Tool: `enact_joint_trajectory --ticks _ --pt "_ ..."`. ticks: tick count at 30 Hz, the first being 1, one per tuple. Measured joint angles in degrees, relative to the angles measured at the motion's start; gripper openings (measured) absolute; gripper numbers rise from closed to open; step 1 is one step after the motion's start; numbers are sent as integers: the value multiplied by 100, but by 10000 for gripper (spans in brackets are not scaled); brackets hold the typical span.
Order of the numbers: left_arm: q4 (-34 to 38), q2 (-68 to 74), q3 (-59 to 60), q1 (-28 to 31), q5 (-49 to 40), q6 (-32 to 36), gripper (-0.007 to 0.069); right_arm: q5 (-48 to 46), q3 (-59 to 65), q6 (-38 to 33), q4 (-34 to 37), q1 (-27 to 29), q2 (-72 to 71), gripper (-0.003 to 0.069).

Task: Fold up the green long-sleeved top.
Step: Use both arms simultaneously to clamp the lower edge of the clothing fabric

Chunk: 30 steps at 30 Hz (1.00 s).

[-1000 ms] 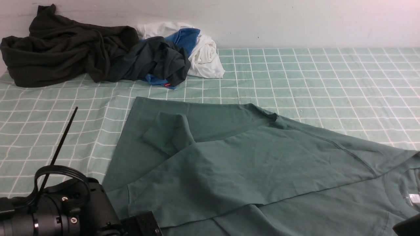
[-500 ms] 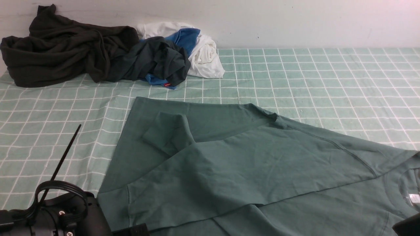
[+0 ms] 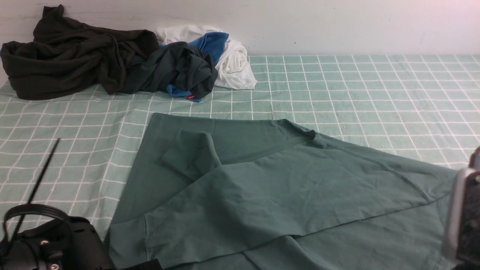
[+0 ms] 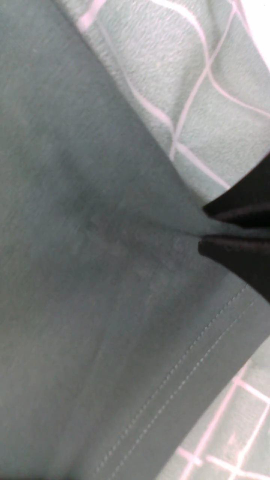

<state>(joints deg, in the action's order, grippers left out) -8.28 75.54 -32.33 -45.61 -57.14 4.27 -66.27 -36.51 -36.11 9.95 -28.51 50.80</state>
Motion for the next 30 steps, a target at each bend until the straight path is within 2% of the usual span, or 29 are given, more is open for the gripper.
enact_joint_trajectory --ticks 4,7,13,17,21,23,25,27,28,30 --pt "14 -474 0 0 -133 17 6 704 569 -432 -218 0 370 430" --pt "14 -621 0 0 -145 24 6 1293 872 -545 -627 0 676 442" --pt "18 -645 0 0 -144 24 6 2271 1166 -558 -1773 0 1689 444" --pt "18 -645 0 0 -144 24 6 2691 1166 -482 -2170 0 2329 442" --pt "18 -645 0 0 -144 24 6 2599 1097 -455 -2238 -4 2638 417" --pt "18 -645 0 0 -144 29 6 2551 1062 -455 -2217 -4 2677 382" --pt "-7 -645 0 0 -144 29 6 2497 1062 -455 -2173 -6 2669 309" --pt "-19 -645 0 0 -144 34 6 2513 1085 -455 -2158 -17 2583 197" --pt "-19 -645 0 0 -144 34 6 2521 1097 -455 -2164 -17 2550 176" --pt "-51 -645 -13 0 -144 34 6 2541 1118 -455 -2234 -17 2332 67"
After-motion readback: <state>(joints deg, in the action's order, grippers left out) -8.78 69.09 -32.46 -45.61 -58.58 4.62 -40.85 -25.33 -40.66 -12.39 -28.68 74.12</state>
